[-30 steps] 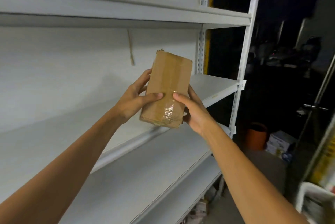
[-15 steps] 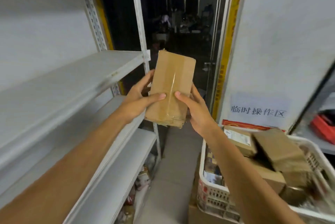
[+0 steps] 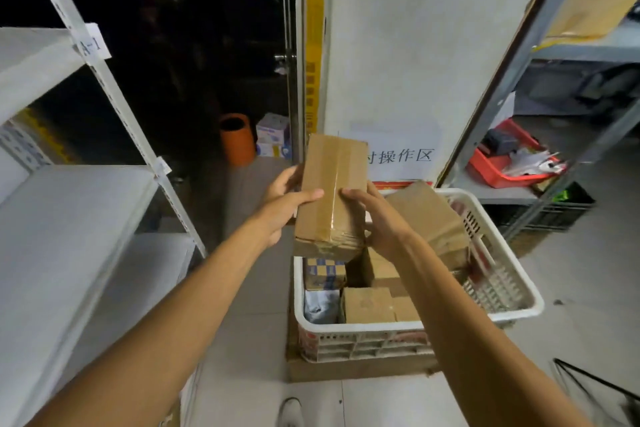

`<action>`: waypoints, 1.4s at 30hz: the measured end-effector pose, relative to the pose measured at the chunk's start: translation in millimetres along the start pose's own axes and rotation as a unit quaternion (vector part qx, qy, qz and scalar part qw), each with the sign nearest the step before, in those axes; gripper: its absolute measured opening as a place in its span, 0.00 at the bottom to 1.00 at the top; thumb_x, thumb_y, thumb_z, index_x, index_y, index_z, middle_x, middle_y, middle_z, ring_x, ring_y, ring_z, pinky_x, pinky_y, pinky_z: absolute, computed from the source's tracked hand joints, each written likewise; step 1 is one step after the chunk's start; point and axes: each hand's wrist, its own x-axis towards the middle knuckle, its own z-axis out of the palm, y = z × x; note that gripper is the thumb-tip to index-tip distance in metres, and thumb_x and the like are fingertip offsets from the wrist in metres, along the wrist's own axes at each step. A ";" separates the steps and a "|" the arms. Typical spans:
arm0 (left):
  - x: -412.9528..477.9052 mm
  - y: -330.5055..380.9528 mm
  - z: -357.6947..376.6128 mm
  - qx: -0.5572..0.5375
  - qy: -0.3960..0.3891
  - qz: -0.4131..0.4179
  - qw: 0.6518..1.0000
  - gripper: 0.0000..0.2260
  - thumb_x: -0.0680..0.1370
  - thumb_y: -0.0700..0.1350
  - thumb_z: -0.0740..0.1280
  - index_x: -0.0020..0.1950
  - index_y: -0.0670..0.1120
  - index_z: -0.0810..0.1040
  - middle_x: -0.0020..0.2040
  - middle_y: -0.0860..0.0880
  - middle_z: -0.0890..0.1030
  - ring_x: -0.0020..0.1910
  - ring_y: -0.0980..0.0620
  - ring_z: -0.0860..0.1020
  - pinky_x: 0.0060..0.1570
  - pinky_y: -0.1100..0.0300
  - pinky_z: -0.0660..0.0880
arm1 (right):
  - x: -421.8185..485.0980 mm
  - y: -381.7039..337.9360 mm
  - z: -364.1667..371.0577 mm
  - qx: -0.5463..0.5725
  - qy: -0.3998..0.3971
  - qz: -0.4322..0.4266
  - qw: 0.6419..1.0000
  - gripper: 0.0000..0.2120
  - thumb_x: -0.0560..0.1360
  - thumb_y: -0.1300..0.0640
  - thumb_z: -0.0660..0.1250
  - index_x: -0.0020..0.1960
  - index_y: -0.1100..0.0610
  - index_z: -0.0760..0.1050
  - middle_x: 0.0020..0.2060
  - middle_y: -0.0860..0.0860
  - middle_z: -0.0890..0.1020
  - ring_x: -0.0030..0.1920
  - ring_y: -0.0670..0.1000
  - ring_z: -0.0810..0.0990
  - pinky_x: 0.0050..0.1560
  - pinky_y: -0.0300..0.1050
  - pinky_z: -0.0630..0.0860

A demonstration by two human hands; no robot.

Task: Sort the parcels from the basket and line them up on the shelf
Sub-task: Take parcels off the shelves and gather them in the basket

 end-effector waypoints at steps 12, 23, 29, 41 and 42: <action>77.5 -109.5 80.8 0.002 -0.037 -0.194 0.980 0.27 0.70 0.42 0.74 0.67 0.52 0.71 0.56 0.49 0.79 0.53 0.50 0.78 0.43 0.56 0.76 | 50.6 69.3 -97.3 0.056 0.118 0.158 0.979 0.11 0.78 0.48 0.64 0.59 0.41 0.71 0.56 0.48 0.73 0.57 0.57 0.73 0.51 0.58 0.76; 82.0 -165.8 96.2 -0.020 0.078 -0.310 0.947 0.25 0.72 0.41 0.72 0.66 0.52 0.69 0.57 0.50 0.78 0.54 0.49 0.76 0.46 0.53 0.75 | 120.5 126.8 -130.6 0.025 0.003 0.257 0.966 0.11 0.78 0.47 0.63 0.60 0.41 0.71 0.53 0.46 0.76 0.56 0.55 0.74 0.55 0.62 0.73; 84.7 -180.6 87.3 -0.001 0.100 -0.303 0.948 0.26 0.74 0.40 0.71 0.69 0.52 0.66 0.56 0.54 0.77 0.52 0.54 0.76 0.42 0.55 0.73 | 137.4 151.4 -118.7 0.036 -0.023 0.251 0.967 0.15 0.78 0.48 0.64 0.64 0.42 0.71 0.57 0.49 0.80 0.58 0.53 0.77 0.44 0.51 0.74; 78.3 -216.5 70.0 0.037 0.105 -0.274 0.955 0.31 0.73 0.40 0.72 0.73 0.50 0.63 0.65 0.49 0.75 0.59 0.51 0.76 0.56 0.50 0.76 | 139.8 188.7 -114.5 0.027 -0.018 0.192 0.981 0.23 0.77 0.51 0.68 0.70 0.42 0.68 0.56 0.47 0.81 0.55 0.47 0.80 0.47 0.51 0.79; 78.2 -215.7 65.7 0.050 0.107 -0.275 0.954 0.31 0.72 0.39 0.72 0.72 0.49 0.64 0.64 0.49 0.76 0.59 0.50 0.76 0.57 0.49 0.76 | 138.3 190.2 -111.1 0.031 -0.019 0.198 0.980 0.25 0.76 0.51 0.69 0.71 0.41 0.67 0.57 0.47 0.80 0.56 0.48 0.79 0.48 0.53 0.79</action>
